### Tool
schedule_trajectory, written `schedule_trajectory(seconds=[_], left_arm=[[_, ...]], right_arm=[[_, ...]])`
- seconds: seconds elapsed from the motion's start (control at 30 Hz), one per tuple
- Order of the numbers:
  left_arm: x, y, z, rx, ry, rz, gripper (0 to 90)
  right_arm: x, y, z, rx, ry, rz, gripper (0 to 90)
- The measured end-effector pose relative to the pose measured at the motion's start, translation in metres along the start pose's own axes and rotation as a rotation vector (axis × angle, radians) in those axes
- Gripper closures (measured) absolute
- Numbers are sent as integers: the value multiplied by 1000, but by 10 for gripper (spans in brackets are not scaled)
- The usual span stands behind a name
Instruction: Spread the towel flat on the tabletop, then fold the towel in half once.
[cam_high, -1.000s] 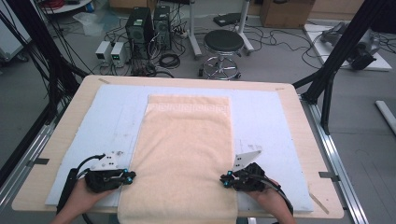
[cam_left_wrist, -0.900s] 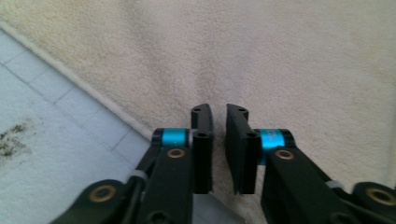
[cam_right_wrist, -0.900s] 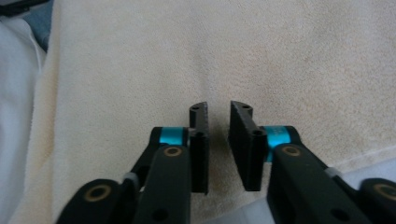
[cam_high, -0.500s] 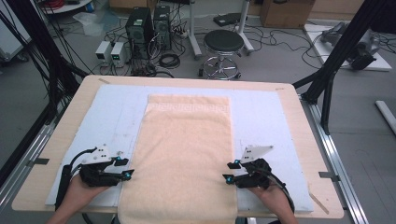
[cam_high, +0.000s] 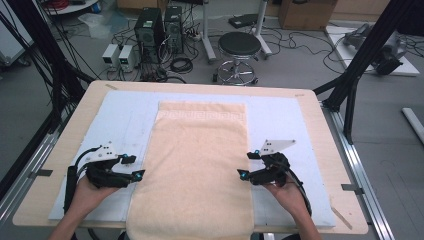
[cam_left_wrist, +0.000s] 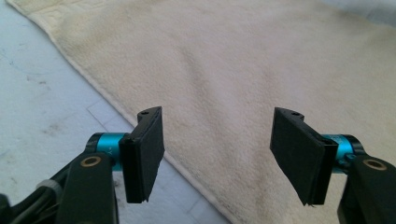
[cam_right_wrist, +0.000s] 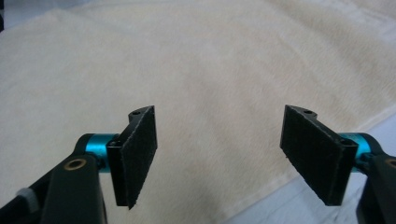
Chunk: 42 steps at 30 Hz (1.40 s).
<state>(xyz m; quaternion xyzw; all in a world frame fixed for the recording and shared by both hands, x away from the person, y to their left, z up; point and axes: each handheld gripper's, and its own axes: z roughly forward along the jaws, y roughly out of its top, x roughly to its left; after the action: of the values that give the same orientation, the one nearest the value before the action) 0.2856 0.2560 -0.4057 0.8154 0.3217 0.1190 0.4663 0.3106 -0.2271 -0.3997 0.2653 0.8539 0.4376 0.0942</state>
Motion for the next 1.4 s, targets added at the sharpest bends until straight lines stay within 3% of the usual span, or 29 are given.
schedule_trajectory(seconds=[0.27, 0.7, 1.0, 1.27, 1.4], left_arm=[[8, 5, 1, -25, 21, -13, 319], [14, 8, 5, 0, 24, -7, 325], [36, 39, 21, 19, 35, -5, 330], [66, 75, 41, 29, 59, -38, 346], [82, 89, 55, 59, 85, -45, 349]], right_arm=[[-13, 21, 7, -31, -9, -5, 212], [-16, 21, 15, -1, 6, -4, 200], [-35, 33, 16, 23, -6, 12, 200], [-72, 58, 18, 63, -57, 40, 200], [-90, 71, 24, 87, -81, 47, 205]])
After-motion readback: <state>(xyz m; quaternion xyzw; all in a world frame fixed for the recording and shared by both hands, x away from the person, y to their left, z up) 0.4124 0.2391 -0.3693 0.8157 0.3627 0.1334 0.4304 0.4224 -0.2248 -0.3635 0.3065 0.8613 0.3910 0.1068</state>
